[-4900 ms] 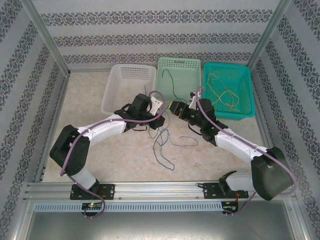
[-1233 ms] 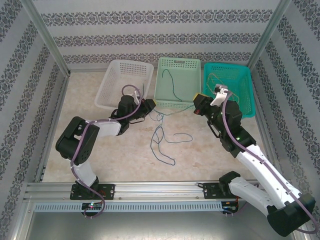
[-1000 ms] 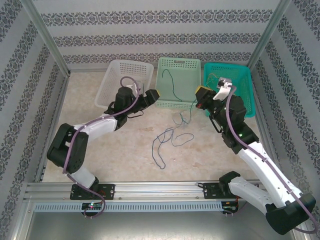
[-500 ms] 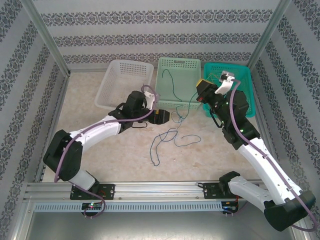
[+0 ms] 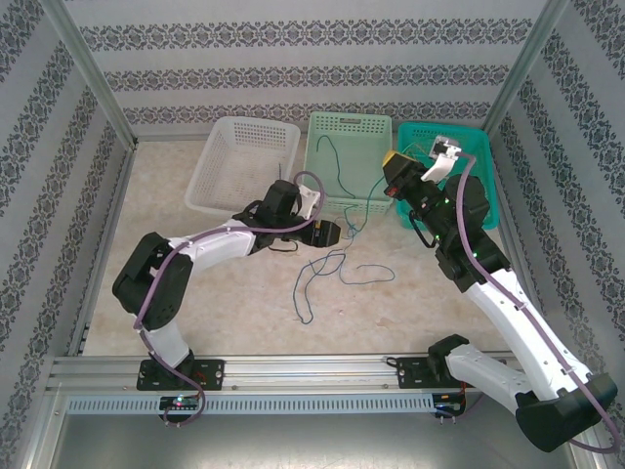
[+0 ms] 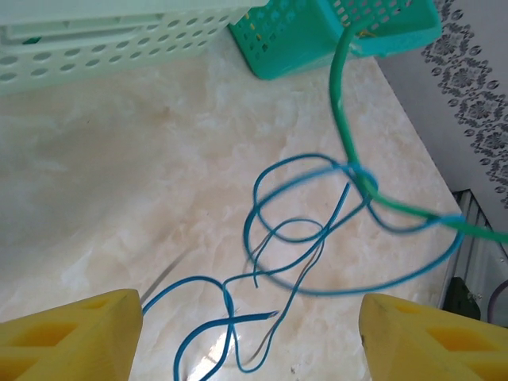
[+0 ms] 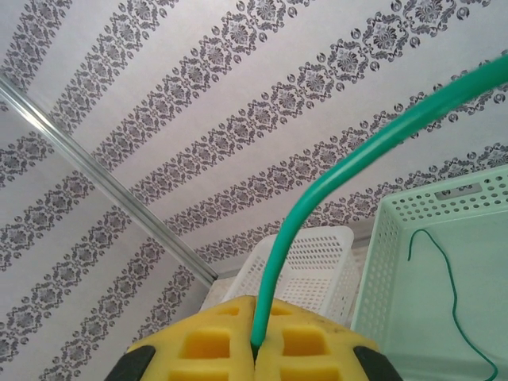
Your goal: Untangle the cables
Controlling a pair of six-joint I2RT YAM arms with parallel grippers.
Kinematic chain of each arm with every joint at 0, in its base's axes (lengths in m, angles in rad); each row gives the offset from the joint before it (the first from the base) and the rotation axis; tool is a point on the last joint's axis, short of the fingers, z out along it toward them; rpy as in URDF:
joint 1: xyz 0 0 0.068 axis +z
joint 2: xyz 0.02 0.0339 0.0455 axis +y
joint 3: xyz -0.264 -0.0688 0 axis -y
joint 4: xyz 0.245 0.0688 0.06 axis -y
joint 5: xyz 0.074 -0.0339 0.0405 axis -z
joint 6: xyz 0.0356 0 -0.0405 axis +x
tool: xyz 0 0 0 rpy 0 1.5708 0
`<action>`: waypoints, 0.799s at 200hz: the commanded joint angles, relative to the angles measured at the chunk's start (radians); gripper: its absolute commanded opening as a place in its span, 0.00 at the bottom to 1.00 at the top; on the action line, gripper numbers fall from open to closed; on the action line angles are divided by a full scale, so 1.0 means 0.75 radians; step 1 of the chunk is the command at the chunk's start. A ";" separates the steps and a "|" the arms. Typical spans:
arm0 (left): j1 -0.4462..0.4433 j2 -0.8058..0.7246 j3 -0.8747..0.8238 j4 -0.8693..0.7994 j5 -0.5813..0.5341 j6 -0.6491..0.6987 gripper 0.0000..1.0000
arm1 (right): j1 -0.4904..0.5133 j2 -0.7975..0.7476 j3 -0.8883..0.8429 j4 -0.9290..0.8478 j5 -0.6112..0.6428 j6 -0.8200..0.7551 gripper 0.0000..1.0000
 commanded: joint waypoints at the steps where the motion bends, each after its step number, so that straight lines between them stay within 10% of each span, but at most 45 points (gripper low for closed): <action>1: -0.012 0.031 0.045 0.121 0.034 -0.057 0.70 | -0.014 -0.022 0.025 0.074 -0.025 0.023 0.00; 37: -0.014 0.068 0.071 0.170 0.069 -0.090 0.60 | -0.013 -0.019 0.021 0.090 -0.038 0.035 0.00; 76: -0.012 0.053 0.068 0.128 0.034 -0.071 0.00 | -0.022 -0.032 0.035 0.059 -0.017 0.000 0.00; 160: 0.252 -0.278 -0.114 -0.104 -0.164 0.017 0.00 | -0.093 -0.101 0.181 -0.544 0.363 -0.500 0.00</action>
